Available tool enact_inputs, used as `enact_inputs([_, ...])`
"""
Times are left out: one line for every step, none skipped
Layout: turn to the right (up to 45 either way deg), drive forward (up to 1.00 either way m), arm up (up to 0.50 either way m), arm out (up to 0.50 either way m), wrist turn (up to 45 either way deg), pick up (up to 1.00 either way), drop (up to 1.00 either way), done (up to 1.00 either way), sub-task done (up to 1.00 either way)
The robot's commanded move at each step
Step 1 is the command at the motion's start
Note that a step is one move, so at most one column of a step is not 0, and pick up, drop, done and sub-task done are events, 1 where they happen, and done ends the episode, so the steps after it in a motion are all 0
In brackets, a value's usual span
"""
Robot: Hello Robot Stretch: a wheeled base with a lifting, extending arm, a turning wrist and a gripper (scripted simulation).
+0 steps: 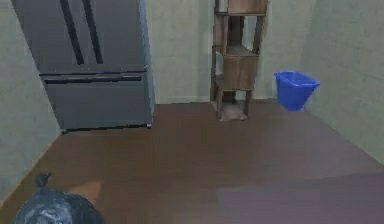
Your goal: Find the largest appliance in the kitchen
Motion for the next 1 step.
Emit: enact_inputs([3.0,0.0,0.0,0.0,0.0,0.0,0.0,0.0,0.0])
